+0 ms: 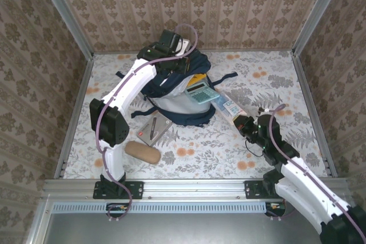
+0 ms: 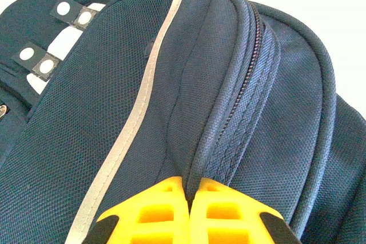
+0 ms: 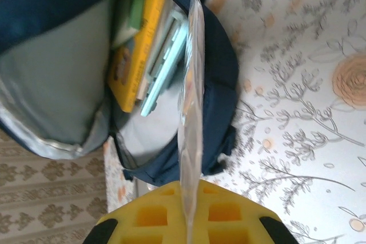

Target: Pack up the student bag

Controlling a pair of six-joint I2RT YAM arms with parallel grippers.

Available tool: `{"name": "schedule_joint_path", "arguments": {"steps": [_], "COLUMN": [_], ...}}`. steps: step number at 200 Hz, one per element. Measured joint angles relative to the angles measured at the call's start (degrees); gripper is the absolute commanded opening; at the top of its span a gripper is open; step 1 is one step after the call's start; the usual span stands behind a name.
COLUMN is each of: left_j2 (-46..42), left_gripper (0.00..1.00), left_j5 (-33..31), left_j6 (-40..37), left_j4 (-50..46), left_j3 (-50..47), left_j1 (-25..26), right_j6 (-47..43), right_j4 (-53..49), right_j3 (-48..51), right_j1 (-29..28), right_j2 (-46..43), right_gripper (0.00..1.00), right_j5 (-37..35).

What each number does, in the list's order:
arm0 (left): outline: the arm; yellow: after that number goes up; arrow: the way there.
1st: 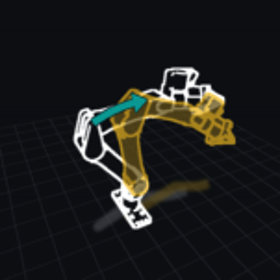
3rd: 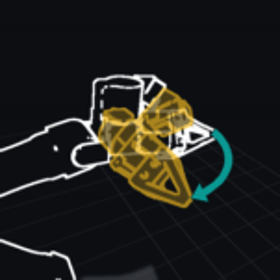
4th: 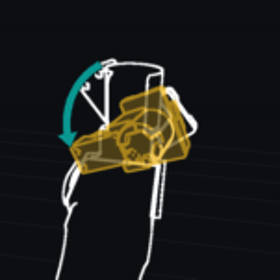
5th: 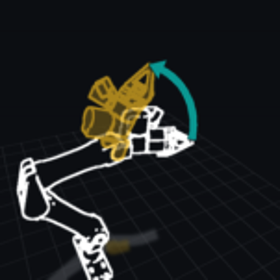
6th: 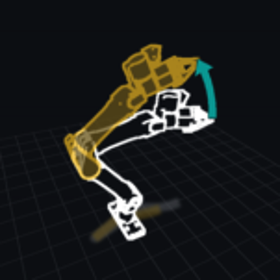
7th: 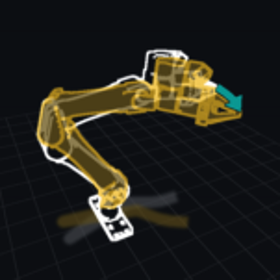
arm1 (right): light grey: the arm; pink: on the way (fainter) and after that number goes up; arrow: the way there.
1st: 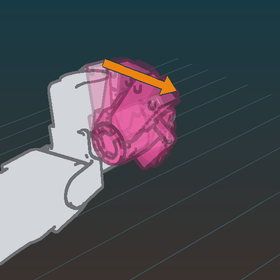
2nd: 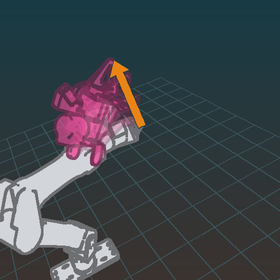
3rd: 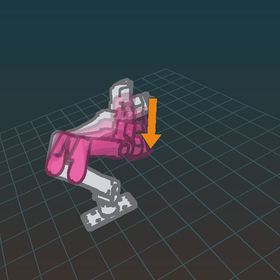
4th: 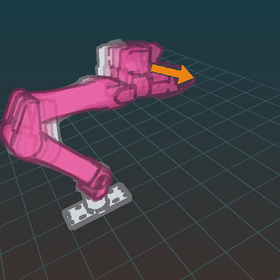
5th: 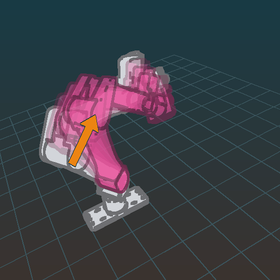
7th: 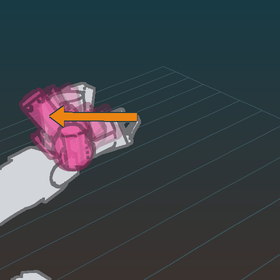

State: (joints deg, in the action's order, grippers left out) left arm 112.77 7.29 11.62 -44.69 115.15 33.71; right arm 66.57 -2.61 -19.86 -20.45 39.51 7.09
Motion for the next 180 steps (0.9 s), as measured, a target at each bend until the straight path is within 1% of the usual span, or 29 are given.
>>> {"name": "schedule_joint_path", "arguments": {"steps": [30, 47, 68, 84, 108, 128, 157, 180], "left_j2": [0.0, 0.0, 0.0, 0.0, 0.02, 0.11, 0.11, 0.13], "left_gripper": [0.0, 0.0, 0.0, 0.0, 0.0, 0.0, 0.0, 0.0], "left_j5": [0.02, 0.02, 0.0, -0.02, -0.13, -0.2, 0.07, 0.66], "left_j6": [0.0, 0.0, 0.0, 0.0, 0.0, 0.0, 0.0, 0.09], "left_j4": [-0.04, -0.07, -0.13, -0.31, -0.96, -1.88, -2.89, -3.15], "left_j3": [0.02, 0.04, 0.22, 0.48, 1.27, 2.71, 4.42, 4.96], "left_j1": [0.0, 0.0, 0.0, -0.04, -0.09, -0.5, -1.36, -1.79], "right_j6": [-1.42, -2.54, -4.17, -5.57, -7.1, -7.63, -7.63, -5.6], "right_j4": [2.43, 2.19, -1.51, -6.34, -13.53, -16.31, -15.19, -8.13], "right_j3": [-2.99, -5.25, -7.41, -8.72, -10.25, -11.06, -12.48, -12.81], "right_j1": [0.33, 0.35, 0.52, 1.14, 4.33, 6.08, 6.16, 5.18], "right_j2": [9.03, 10.82, 9.03, 5.05, -2.58, -6.12, -4.57, 0.83], "right_gripper": [0.0, 0.0, 0.0, 0.0, 0.0, 0.0, 0.0, 0.0], "right_j5": [3.56, 4.9, 5.64, 5.86, 7.1, 8.98, 13.57, 16.17]}}
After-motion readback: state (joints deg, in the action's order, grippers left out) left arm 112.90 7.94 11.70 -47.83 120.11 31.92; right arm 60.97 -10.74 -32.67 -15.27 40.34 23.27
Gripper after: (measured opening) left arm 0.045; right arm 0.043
